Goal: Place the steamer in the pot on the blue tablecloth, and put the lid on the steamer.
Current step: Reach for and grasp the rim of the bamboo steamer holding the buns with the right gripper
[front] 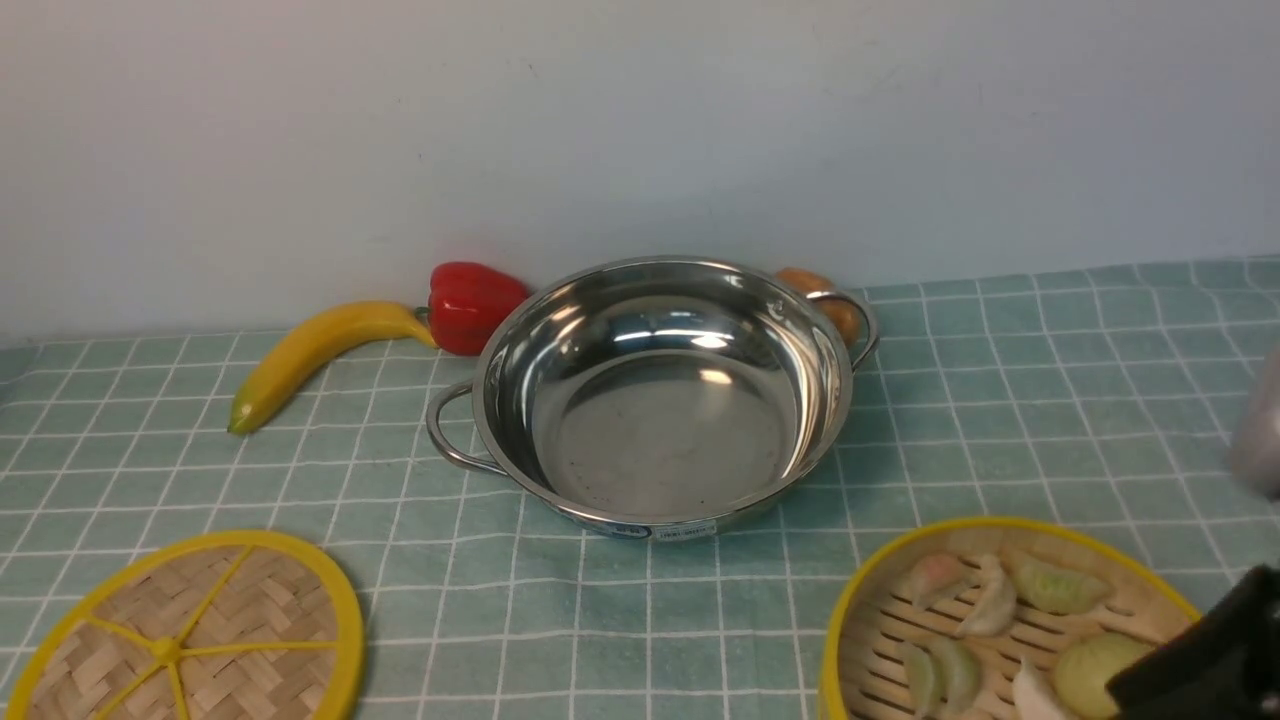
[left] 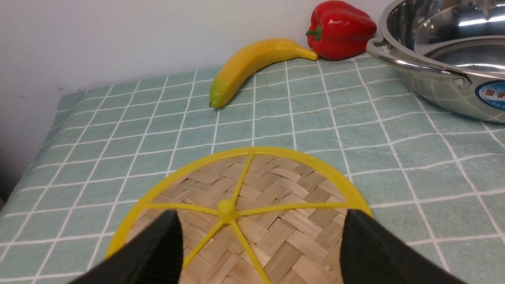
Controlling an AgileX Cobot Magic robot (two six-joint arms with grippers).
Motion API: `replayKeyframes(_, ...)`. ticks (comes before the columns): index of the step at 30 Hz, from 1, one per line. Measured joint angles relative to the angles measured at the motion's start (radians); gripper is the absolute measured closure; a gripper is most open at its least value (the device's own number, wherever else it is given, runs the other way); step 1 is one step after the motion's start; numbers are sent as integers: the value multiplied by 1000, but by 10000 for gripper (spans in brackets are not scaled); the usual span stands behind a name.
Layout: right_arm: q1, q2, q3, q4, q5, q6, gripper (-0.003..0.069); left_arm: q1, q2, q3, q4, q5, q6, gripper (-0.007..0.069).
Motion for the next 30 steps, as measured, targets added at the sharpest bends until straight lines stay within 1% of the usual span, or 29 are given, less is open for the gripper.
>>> replayKeyframes(3, 122, 75, 0, -128, -1, 55, 419, 0, 0, 0, 0, 0, 0, 130)
replayKeyframes(4, 181, 107, 0, -179, -9, 84, 419, 0, 0, 0, 0, 0, 0, 130)
replayKeyframes(6, 221, 127, 0, -204, -20, 107, 419, 0, 0, 0, 0, 0, 0, 130)
replayKeyframes(8, 322, 185, -1, -244, -50, 163, 419, 0, 0, 0, 0, 0, 0, 130)
replayKeyframes(9, 349, 203, -1, -251, -57, 181, 419, 0, 0, 0, 0, 0, 0, 130)
replayKeyframes(13, 415, 256, -1, -287, -89, 239, 401, 0, 0, 0, 0, 0, 0, 130)
replayKeyframes(15, 436, 281, -1, -314, -109, 263, 379, 0, 0, 0, 0, 0, 0, 130)
replayKeyframes(19, 447, 333, -1, -381, -124, 300, 318, 0, 0, 0, 0, 0, 0, 130)
replayKeyframes(22, 447, 354, -1, -399, -129, 303, 307, 0, 0, 0, 0, 0, 0, 130)
replayKeyframes(26, 447, 409, -1, -404, -187, 305, 300, 0, 0, 0, 0, 0, 0, 130)
replayKeyframes(30, 447, 445, -1, -405, -212, 305, 298, 0, 0, 0, 0, 0, 0, 130)
